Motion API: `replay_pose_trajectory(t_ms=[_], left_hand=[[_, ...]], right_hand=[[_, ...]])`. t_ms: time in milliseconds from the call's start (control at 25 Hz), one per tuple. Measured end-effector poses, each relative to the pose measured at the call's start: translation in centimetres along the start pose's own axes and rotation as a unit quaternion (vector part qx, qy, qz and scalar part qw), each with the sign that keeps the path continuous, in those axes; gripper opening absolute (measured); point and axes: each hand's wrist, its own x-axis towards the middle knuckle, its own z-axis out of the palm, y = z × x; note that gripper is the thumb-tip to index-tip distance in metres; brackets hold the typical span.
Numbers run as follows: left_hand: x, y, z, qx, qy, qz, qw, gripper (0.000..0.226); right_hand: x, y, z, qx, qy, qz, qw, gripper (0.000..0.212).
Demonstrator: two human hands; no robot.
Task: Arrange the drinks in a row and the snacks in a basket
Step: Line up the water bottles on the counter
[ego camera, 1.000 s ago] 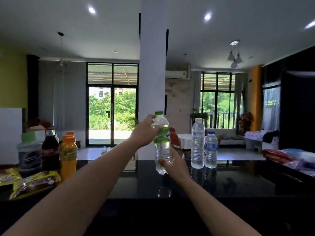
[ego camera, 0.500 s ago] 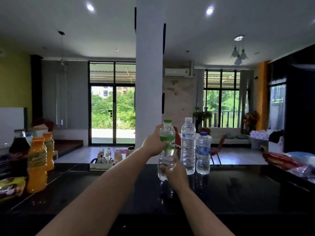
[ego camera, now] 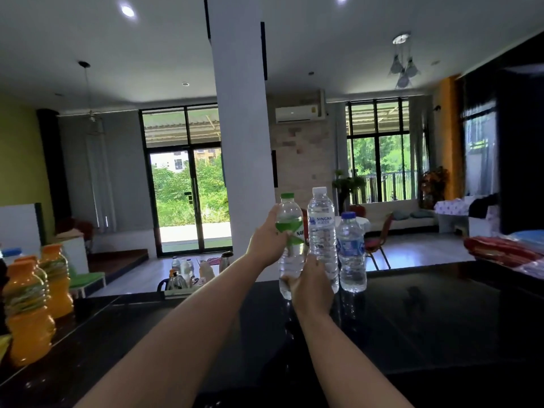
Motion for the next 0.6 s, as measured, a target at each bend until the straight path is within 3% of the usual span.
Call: replay_pose_trajectory(t_ms=[280, 600], left_hand=[[-0.3, -0.2, 1.1, 0.016, 0.031, 0.009, 0.999, 0.071], [-3.1, -0.6, -1.0, 0.093, -0.097, 0.010, 0.991, 0.087]], right_hand=[[-0.6, 0.2, -0.3, -0.053, -0.001, -0.014, 0.998, 0.050], [-1.7, 0.2, -1.9, -0.002, -0.006, 0.007, 1.000, 0.045]])
